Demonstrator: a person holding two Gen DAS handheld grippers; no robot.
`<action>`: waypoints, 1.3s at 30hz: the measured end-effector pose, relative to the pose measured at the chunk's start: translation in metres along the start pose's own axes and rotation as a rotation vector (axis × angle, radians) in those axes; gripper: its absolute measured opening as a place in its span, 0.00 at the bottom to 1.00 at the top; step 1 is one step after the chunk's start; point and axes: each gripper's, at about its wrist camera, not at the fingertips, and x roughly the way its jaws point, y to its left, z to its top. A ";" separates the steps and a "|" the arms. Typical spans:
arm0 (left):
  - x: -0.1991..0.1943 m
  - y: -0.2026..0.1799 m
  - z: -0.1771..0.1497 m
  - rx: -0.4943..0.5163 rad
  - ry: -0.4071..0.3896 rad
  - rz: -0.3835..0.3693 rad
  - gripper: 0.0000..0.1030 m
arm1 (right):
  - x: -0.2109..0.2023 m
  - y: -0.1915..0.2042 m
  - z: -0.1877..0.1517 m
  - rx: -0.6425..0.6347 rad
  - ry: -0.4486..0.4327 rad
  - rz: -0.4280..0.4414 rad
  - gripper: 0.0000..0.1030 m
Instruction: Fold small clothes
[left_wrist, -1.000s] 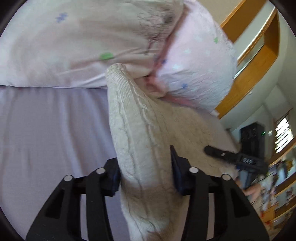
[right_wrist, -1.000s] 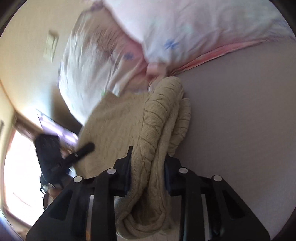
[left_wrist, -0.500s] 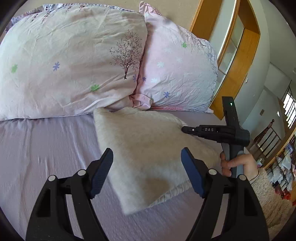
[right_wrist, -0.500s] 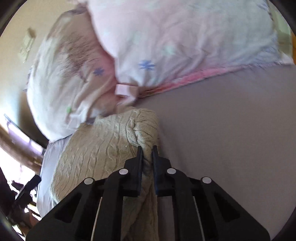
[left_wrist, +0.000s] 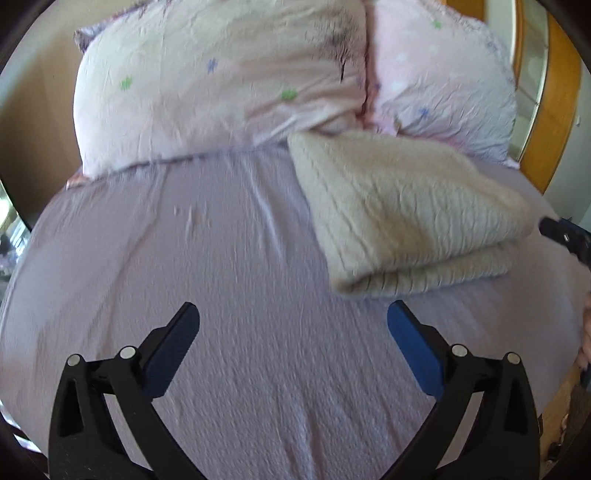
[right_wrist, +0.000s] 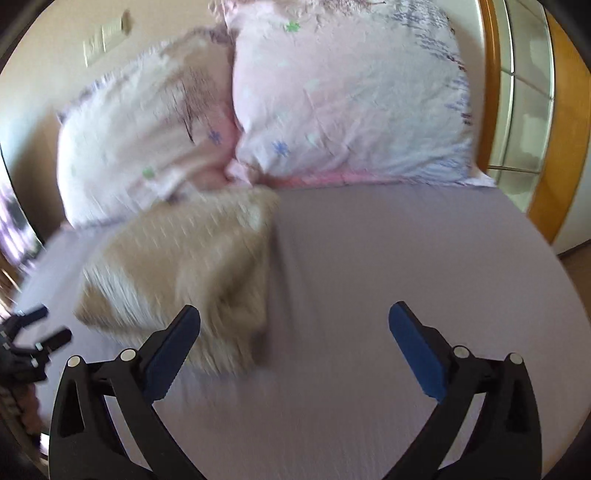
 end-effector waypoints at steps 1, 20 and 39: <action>0.002 -0.001 -0.003 0.003 0.008 -0.010 0.98 | 0.003 0.004 -0.007 -0.005 0.030 0.035 0.99; 0.033 -0.022 -0.005 0.008 0.110 0.007 0.98 | 0.038 0.066 -0.033 -0.148 0.188 -0.017 0.99; 0.030 -0.023 -0.006 0.002 0.069 0.013 0.98 | 0.038 0.065 -0.034 -0.119 0.196 -0.003 0.99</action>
